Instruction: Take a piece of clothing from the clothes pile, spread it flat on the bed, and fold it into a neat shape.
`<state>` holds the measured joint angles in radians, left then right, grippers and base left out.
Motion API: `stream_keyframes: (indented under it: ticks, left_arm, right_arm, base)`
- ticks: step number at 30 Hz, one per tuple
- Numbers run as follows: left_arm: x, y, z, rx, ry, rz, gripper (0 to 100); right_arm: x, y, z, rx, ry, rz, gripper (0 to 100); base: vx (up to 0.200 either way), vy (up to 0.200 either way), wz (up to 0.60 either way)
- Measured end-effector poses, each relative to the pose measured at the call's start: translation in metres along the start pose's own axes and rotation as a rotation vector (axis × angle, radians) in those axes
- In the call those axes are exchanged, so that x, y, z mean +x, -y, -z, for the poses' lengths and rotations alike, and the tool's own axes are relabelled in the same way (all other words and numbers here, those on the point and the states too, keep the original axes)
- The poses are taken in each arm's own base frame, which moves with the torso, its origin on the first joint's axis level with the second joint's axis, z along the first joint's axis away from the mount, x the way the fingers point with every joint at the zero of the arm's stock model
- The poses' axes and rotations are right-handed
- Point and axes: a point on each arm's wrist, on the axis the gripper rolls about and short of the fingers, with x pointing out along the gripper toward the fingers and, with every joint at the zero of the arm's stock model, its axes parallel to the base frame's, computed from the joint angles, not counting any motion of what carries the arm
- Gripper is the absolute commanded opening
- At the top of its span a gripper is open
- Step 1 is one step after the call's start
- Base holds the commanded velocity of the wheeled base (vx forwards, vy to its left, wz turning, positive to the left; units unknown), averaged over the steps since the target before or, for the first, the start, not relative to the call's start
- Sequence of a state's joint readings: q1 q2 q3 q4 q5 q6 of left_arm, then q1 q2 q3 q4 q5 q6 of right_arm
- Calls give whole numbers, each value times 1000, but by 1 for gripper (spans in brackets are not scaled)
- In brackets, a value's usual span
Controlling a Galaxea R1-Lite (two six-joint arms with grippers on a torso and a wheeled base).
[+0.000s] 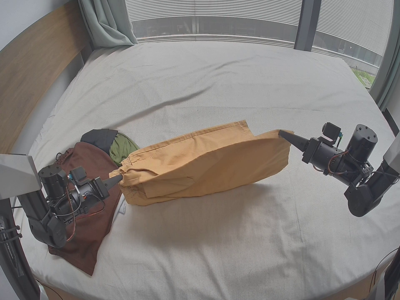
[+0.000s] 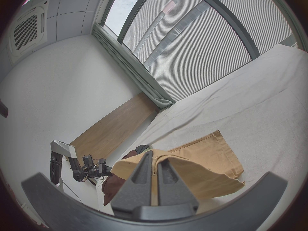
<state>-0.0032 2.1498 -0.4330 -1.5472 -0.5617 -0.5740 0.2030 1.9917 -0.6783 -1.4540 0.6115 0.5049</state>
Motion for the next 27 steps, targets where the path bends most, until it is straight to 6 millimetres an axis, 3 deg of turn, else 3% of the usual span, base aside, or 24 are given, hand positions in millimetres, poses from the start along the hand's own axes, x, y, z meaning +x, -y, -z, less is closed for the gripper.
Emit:
stream_keyframes:
  ticks: [27]
  left_arm:
    - [8, 3, -1, -36, 19, -2, 0]
  right_arm:
    - [54, 43, -25, -4, 22, 14, 0]
  base:
    - [0, 0, 0]
